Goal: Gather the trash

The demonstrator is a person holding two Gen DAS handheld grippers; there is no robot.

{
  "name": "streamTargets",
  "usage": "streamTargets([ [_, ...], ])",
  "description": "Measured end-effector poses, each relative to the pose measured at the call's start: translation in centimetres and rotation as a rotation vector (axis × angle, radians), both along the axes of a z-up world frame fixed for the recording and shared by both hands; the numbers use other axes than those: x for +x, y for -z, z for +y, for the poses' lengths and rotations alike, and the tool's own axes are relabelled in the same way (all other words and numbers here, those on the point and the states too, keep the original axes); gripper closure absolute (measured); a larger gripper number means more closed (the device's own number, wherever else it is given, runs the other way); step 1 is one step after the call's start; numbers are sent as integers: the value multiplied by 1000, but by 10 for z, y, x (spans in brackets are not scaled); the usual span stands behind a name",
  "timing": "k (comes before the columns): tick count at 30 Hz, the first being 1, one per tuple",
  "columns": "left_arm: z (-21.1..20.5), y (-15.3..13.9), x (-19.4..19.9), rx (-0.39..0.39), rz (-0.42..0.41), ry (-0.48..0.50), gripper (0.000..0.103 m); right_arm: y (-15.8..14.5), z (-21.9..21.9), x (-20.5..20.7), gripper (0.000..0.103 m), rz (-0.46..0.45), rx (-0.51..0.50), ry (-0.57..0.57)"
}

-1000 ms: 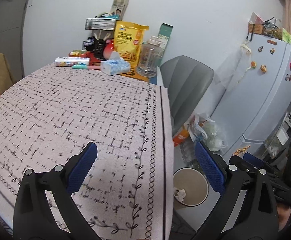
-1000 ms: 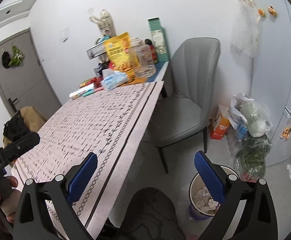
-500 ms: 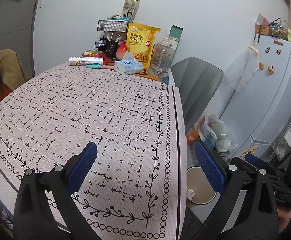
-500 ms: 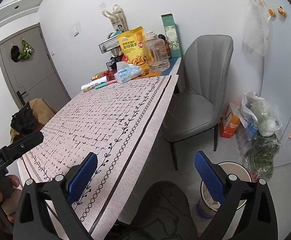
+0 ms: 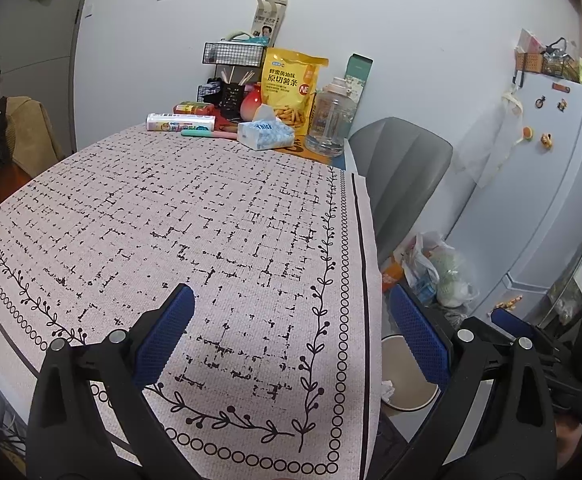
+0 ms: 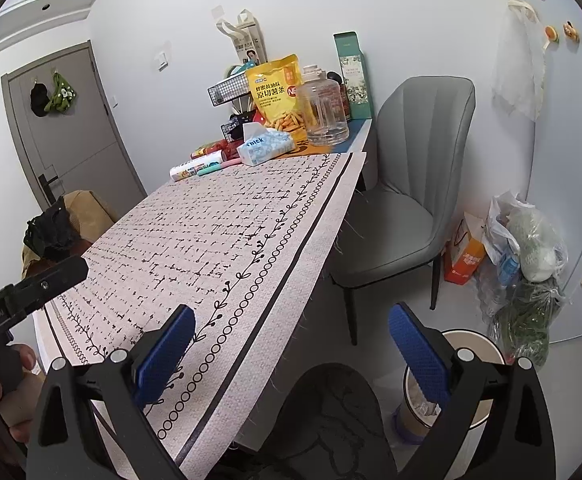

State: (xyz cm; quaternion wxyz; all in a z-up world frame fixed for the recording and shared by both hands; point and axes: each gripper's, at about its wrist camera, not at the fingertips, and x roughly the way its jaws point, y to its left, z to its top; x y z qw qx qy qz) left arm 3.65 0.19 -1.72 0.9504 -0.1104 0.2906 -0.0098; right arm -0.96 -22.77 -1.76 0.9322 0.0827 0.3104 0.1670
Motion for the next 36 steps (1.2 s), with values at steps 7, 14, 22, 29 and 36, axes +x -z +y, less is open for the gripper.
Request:
streamTargets([
  [7,-2,2,-1,-4,-4,3,6,3,-1,1,8,7,3,11],
  [14,-6,5,-1,-11,-6,11,6,5,-5,3,8,16,0,25],
  [22,-9,0,-4,-6,-20,14,6,5,-5,3,8,12,1,23],
  [29,-11,-2,-5,-1,-37,20,6,3,-7,0,8,4,-2,29],
  [36,-13,-3,-5,15,-42,24,6,0,-9,-1,8,-9,-5,40],
])
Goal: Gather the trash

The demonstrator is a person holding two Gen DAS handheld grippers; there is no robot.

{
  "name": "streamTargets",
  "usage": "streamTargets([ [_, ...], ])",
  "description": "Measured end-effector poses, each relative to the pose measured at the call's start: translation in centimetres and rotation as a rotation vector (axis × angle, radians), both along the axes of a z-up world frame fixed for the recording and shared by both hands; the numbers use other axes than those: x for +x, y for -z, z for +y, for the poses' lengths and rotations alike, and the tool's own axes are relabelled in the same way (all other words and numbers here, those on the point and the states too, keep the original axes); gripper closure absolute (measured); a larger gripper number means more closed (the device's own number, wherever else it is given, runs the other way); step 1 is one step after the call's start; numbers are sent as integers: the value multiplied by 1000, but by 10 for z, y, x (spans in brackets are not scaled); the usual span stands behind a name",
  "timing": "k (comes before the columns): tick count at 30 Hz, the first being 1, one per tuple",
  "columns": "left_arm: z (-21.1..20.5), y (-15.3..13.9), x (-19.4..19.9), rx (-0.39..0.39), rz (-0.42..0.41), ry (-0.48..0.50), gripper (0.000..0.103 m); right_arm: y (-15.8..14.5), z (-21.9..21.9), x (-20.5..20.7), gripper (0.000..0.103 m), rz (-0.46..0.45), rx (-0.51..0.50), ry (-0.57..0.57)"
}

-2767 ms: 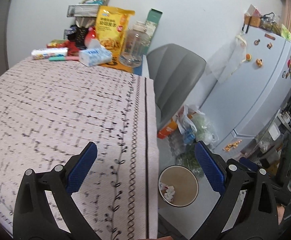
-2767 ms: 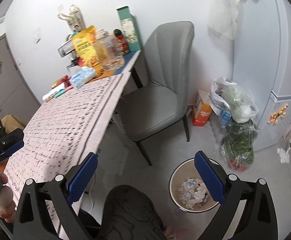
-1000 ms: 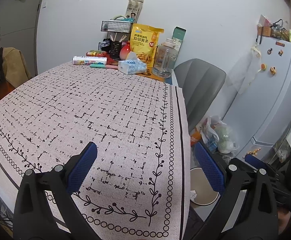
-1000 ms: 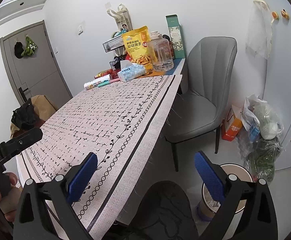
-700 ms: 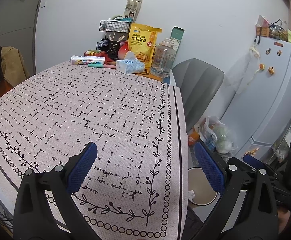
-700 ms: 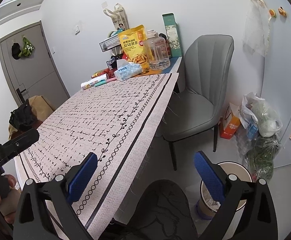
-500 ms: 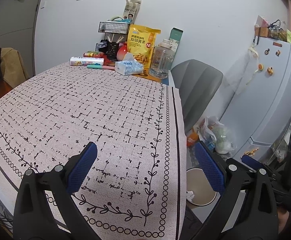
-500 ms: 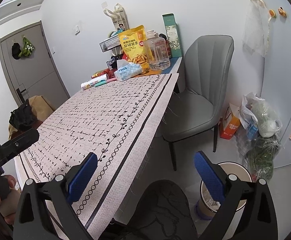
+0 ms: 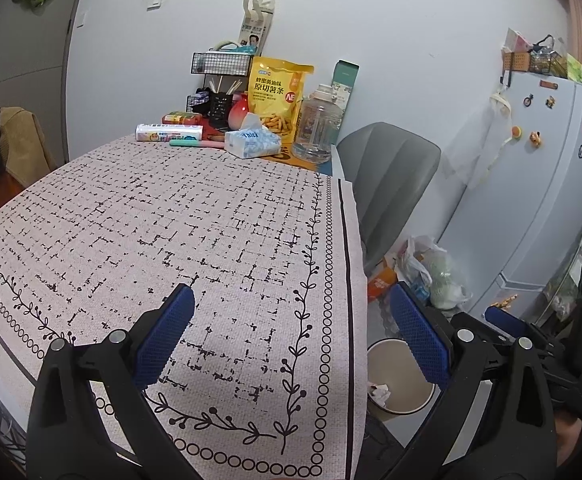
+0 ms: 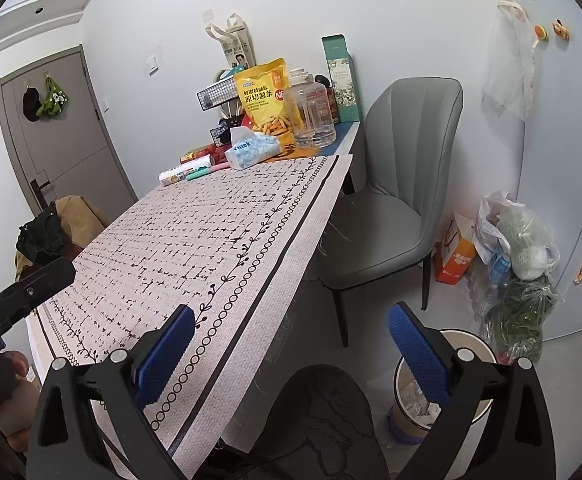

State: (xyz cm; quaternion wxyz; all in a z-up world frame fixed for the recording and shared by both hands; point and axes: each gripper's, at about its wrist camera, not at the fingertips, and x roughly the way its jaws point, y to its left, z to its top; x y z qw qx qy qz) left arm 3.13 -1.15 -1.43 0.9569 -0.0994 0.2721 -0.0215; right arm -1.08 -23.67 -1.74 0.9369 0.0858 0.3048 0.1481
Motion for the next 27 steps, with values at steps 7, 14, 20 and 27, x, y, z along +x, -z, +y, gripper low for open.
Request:
streamTargets([
  [7,2,-1,-1,-2,0,-5,6,3,3,-1,8,7,-5,-11],
  [14,-3,-2,-5,21,-23,0,6,2,3,-2,8,3,-7,-11],
  [20,0,2,1,6,-1,3,6,4,4,-1,8,12,-10,-13],
  [27,7,2,-1,-4,-6,5,6,5,5,0,8,15,-19,-18],
])
